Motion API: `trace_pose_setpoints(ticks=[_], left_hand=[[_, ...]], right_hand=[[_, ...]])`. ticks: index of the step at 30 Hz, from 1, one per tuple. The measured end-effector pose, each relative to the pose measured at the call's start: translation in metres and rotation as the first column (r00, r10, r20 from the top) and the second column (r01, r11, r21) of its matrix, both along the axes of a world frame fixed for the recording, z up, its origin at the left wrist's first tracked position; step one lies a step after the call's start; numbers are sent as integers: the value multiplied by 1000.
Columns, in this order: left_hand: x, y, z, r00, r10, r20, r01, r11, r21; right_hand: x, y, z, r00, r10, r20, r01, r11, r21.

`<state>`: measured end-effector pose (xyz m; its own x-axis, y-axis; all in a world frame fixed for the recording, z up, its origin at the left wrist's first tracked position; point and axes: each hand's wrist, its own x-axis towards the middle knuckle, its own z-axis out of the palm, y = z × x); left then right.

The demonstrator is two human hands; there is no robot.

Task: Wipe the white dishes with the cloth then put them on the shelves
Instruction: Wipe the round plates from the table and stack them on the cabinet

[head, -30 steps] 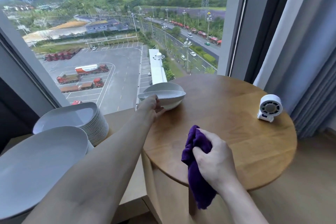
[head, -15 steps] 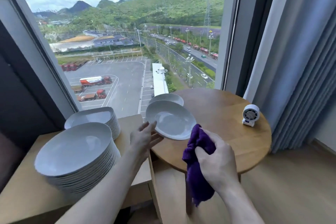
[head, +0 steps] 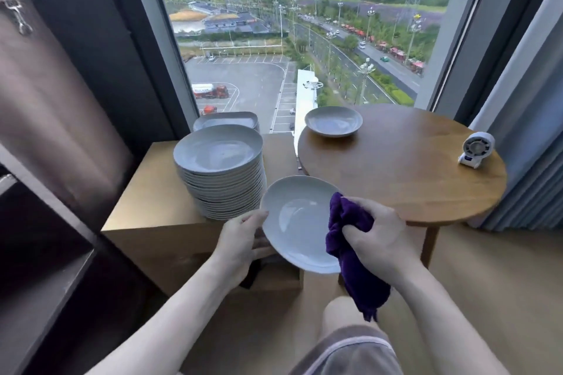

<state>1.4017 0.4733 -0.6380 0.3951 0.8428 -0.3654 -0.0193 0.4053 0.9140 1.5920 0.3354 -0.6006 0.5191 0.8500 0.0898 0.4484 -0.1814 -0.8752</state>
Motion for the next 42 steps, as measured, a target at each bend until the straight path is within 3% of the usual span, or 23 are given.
trace_pose_setpoints(ticks=[6, 11, 15, 17, 19, 25, 35, 42], left_hand=[[-74, -22, -17, 993, 53, 102, -31, 977, -209], [-101, -26, -35, 972, 63, 227, -17, 980, -198], [-108, -20, -44, 977, 49, 207, -23, 991, -128], [-110, -17, -45, 982, 23, 188, -1, 994, -113], [-110, -14, -45, 984, 1, 180, 19, 994, -106], [-113, -10, -40, 979, -115, 171, 126, 991, -49], [-104, -24, -41, 962, -260, 82, 259, 966, 20], [-105, -25, -39, 975, -206, 80, 203, 978, 34]], right_hand=[[-44, 20, -15, 936, 236, 261, -193, 965, -179], [-81, 36, -45, 789, 380, 482, -301, 924, -235], [-86, 33, -73, 678, 535, 504, -358, 839, -409], [-87, 32, -80, 688, 572, 446, -381, 809, -448], [-93, 32, -84, 685, 561, 465, -385, 820, -423], [-110, 32, -81, 556, 550, 623, -486, 823, -294], [-98, 42, -77, 623, 311, 718, -325, 938, -123], [-87, 47, -76, 663, 226, 714, -119, 973, -198]])
